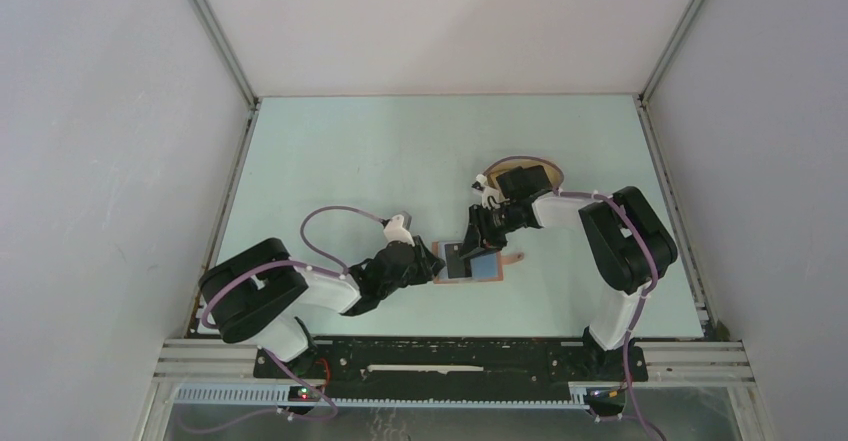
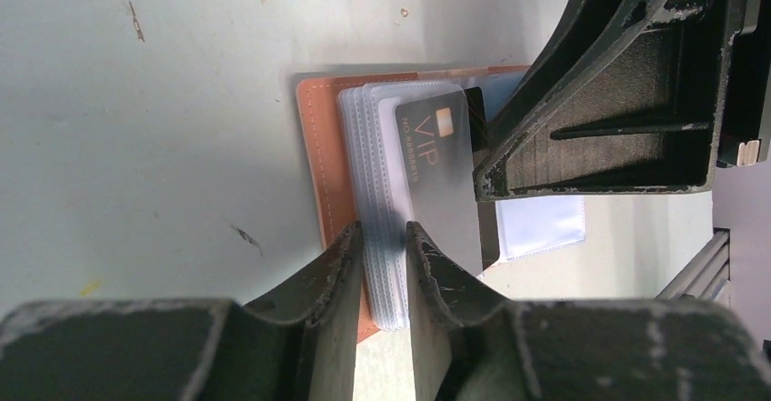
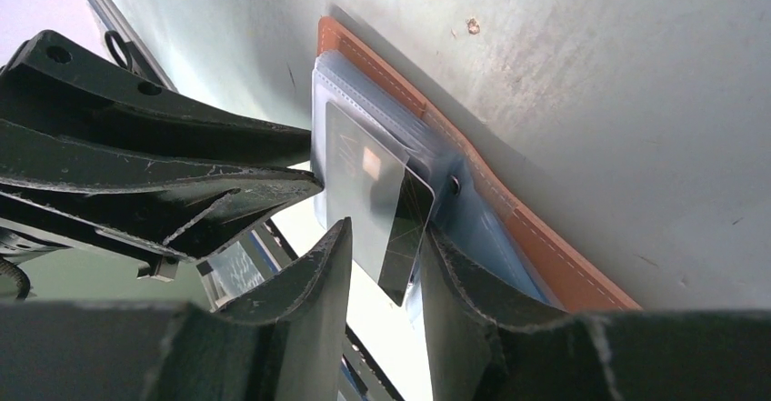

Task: Put the credit cards into the card holder
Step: Insert the credit card into the card holder.

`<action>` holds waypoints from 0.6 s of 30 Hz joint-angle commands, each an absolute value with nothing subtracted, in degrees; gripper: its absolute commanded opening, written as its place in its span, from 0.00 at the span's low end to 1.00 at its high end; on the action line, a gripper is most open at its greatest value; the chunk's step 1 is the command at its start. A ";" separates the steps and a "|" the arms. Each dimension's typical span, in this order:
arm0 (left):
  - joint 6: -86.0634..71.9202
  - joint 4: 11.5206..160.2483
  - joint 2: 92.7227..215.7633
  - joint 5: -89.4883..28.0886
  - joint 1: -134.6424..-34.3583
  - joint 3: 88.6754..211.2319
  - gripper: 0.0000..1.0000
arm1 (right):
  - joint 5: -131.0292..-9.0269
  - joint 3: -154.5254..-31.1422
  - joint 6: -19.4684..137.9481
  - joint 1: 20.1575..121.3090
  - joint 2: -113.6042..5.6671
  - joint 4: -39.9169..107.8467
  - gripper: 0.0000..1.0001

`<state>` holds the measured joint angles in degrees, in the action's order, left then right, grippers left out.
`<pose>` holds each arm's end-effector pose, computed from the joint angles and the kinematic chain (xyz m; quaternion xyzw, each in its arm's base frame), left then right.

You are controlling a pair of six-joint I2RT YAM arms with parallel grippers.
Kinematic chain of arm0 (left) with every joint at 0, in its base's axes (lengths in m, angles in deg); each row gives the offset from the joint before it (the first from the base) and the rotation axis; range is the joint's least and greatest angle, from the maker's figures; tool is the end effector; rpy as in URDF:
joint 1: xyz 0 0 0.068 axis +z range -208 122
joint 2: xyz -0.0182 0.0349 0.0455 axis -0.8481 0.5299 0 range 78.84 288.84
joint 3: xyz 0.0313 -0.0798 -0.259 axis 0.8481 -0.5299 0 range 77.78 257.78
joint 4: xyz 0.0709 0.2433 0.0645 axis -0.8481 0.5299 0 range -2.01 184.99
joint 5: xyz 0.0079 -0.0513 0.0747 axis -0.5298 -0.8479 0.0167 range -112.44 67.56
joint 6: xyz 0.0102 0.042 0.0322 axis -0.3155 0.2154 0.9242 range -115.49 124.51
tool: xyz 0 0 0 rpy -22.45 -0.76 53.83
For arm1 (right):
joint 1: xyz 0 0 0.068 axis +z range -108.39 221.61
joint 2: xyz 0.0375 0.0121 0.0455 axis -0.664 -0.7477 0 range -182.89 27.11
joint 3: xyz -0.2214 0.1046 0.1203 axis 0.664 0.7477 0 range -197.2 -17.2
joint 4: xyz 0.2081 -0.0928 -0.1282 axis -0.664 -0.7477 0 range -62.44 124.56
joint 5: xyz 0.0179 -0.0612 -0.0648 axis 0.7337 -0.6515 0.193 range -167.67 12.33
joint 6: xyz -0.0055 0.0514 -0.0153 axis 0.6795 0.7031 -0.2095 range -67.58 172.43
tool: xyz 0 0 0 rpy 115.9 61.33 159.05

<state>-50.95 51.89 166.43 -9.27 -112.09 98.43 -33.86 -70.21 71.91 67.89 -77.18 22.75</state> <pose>0.1552 -0.2004 0.1196 -0.0670 0.8633 -0.3430 0.3642 0.2853 0.1684 0.1268 -0.1402 0.8956 0.4182 0.0578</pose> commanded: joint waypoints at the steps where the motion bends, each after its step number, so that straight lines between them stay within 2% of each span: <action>1: -49.90 50.67 167.25 -10.59 -111.97 99.41 0.29 | -30.79 -72.39 72.96 68.87 -76.81 23.62 0.42; 9: -50.63 50.55 166.38 -9.03 -111.97 98.36 0.30 | -39.20 -74.68 65.17 69.20 -74.42 15.64 0.50; 18: -50.51 50.55 166.45 -9.12 -111.88 98.34 0.28 | -41.66 -74.68 62.71 70.87 -74.12 13.08 0.50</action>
<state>-51.00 51.30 166.60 -9.31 -112.09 98.43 -39.21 -73.36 65.51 69.40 -76.41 15.58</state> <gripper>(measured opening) 0.289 0.501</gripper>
